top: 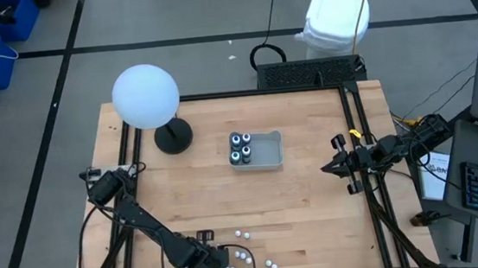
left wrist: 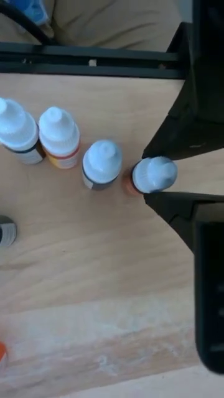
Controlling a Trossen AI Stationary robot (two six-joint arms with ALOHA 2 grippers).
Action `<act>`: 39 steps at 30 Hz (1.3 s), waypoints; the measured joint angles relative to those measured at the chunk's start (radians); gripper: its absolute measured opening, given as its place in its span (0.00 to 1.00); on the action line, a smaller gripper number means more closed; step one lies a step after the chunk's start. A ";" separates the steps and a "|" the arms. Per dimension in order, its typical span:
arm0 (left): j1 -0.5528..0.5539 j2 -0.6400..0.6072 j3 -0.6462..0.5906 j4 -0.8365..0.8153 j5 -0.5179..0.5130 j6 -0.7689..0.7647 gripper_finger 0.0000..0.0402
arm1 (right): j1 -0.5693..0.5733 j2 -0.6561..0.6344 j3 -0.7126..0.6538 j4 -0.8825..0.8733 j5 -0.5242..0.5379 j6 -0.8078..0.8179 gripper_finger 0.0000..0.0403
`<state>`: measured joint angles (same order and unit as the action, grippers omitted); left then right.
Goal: Pick & Place food coloring
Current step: Put the left small purple food coloring bottle into the gray bin, then put the top small orange food coloring bottle into the gray bin
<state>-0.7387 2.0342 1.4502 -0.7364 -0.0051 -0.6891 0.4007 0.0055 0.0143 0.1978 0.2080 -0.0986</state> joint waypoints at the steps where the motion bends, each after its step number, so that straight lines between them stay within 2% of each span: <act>1: 0.000 -0.001 0.000 -0.002 0.007 0.006 0.19 | 0.000 0.000 0.000 0.000 0.000 0.000 0.00; 6: 0.003 -0.017 0.013 -0.089 0.012 0.009 0.18 | 0.000 0.000 0.000 0.000 0.000 0.000 0.00; 14: 0.022 -0.021 0.159 -0.321 -0.036 0.049 0.18 | 0.000 0.000 0.000 -0.001 0.000 0.000 0.00; 27: 0.078 -0.021 0.436 -0.561 -0.250 0.291 0.18 | 0.000 0.001 0.000 -0.001 0.000 0.000 0.00; 34: 0.151 -0.021 0.563 -0.603 -0.269 0.388 0.18 | 0.000 0.001 0.000 -0.001 0.000 0.000 0.00; 39: 0.215 -0.021 0.604 -0.593 -0.269 0.458 0.18 | 0.000 0.001 0.000 -0.001 0.000 0.000 0.00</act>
<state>-0.5234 2.0132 2.0545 -1.3297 -0.2741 -0.2314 0.4008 0.0063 0.0143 0.1970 0.2079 -0.0986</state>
